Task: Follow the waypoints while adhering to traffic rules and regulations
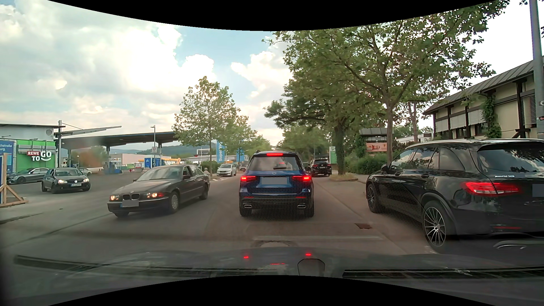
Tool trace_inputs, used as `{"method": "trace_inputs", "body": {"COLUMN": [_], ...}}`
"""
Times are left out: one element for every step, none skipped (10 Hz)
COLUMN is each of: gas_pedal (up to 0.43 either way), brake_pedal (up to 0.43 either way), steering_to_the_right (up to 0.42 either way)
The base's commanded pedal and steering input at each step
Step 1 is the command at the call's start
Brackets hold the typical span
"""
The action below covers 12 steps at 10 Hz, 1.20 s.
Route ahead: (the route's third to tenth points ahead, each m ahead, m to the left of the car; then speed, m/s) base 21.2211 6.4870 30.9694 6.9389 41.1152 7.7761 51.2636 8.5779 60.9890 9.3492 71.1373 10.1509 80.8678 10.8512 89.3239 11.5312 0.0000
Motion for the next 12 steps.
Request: {"method": "trace_inputs", "body": {"gas_pedal": [0.000, 0.000, 0.000, 0.000, 0.000, 0.000, 0.000, 0.000, 0.000, 0.000, 0.000, 0.000], "brake_pedal": [0.250, 0.250, 0.250, 0.256, 0.250, 0.250, 0.250, 0.256, 0.250, 0.250, 0.250, 0.256], "steering_to_the_right": [0.001, 0.001, 0.001, 0.001, 0.001, 0.001, 0.001, 0.001, 0.001, 0.001, 0.001, 0.001]}}
